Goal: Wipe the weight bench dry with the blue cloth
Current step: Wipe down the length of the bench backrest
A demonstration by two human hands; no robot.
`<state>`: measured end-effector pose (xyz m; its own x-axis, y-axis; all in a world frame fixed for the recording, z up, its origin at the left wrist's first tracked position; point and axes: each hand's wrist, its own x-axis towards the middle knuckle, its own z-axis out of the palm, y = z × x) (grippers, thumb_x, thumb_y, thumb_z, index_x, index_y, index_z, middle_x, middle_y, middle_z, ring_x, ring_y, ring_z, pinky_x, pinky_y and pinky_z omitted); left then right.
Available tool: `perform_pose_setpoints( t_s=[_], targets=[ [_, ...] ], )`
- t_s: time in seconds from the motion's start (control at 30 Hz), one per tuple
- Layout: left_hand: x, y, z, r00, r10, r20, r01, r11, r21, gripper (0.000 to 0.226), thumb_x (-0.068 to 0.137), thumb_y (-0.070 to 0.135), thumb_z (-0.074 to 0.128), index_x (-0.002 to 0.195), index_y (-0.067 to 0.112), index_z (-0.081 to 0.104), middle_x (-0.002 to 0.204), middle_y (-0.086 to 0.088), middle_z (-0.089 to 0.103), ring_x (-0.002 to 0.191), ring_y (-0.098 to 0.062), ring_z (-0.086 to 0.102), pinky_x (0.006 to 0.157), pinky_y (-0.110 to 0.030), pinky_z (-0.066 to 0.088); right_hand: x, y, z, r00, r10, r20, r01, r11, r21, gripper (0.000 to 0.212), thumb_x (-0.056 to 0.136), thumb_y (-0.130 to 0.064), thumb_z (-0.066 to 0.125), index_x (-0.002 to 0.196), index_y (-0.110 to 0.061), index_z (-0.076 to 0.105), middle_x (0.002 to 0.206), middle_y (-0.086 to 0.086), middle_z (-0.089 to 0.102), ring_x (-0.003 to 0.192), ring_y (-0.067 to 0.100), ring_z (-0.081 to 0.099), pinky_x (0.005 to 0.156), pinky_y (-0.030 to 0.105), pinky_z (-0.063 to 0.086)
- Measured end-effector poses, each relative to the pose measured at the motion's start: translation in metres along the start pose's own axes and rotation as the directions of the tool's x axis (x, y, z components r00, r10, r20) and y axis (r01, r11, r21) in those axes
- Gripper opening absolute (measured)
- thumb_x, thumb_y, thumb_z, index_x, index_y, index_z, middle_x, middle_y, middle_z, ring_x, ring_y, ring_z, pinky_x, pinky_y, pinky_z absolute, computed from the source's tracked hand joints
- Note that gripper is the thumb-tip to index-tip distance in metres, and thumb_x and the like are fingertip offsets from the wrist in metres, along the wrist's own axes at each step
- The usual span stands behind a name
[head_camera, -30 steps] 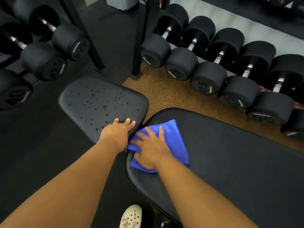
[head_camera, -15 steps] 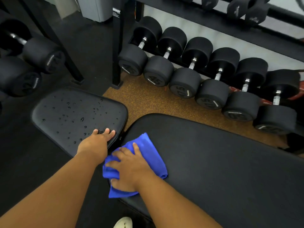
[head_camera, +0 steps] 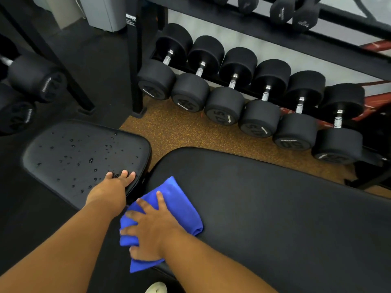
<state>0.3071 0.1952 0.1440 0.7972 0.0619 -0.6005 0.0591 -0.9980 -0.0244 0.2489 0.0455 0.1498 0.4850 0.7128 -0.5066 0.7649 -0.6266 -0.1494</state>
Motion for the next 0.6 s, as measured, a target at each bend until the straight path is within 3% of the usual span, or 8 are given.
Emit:
perform_pose_setpoints(
  t_s=[0.13, 0.3, 0.43, 0.6],
  targets=[
    [0.001, -0.001, -0.002, 1.0, -0.016, 0.016, 0.016, 1.0, 0.005, 0.087, 0.093, -0.001, 0.047, 0.151, 0.037, -0.005, 0.16, 0.015, -0.003, 0.149, -0.025, -0.001, 0.109, -0.039, 0.038, -0.021, 0.005, 0.008, 0.995, -0.095, -0.03, 0.097, 0.994, 0.051, 0.05, 0.095, -0.048, 0.039, 0.144, -0.042, 0.036, 0.161, -0.008, 0.015, 0.148, 0.026, -0.002, 0.104, 0.061, -0.025],
    [0.001, 0.003, -0.006, 1.0, -0.011, 0.001, 0.011, 0.999, 0.031, 0.084, 0.093, -0.001, 0.046, 0.152, 0.035, -0.001, 0.16, 0.013, 0.002, 0.148, -0.026, 0.003, 0.108, -0.038, 0.039, -0.024, 0.022, 0.004, 0.991, 0.11, -0.082, -0.093, 0.978, 0.188, 0.049, 0.095, -0.043, 0.038, 0.144, -0.041, 0.036, 0.16, -0.009, 0.017, 0.148, 0.023, -0.001, 0.11, 0.06, -0.019],
    [-0.002, 0.006, -0.008, 1.0, -0.001, -0.018, 0.001, 0.999, 0.046, 0.08, 0.093, 0.001, 0.041, 0.152, 0.034, 0.0, 0.161, 0.011, 0.003, 0.148, -0.027, 0.005, 0.108, -0.037, 0.039, 0.003, 0.011, -0.008, 0.983, 0.181, -0.023, -0.176, 0.974, 0.145, 0.051, 0.096, -0.044, 0.035, 0.147, -0.038, 0.032, 0.16, -0.007, 0.014, 0.147, 0.029, -0.004, 0.105, 0.062, -0.023],
    [-0.01, 0.008, -0.008, 1.0, -0.02, -0.02, 0.02, 1.0, -0.005, 0.083, 0.092, 0.004, 0.048, 0.152, 0.034, 0.0, 0.161, 0.012, 0.001, 0.148, -0.026, 0.001, 0.109, -0.039, 0.038, 0.012, -0.009, -0.01, 0.998, -0.037, 0.06, 0.04, 0.999, -0.037, 0.049, 0.094, -0.047, 0.039, 0.142, -0.038, 0.04, 0.158, -0.006, 0.022, 0.146, 0.034, 0.0, 0.108, 0.068, -0.015]
  ],
)
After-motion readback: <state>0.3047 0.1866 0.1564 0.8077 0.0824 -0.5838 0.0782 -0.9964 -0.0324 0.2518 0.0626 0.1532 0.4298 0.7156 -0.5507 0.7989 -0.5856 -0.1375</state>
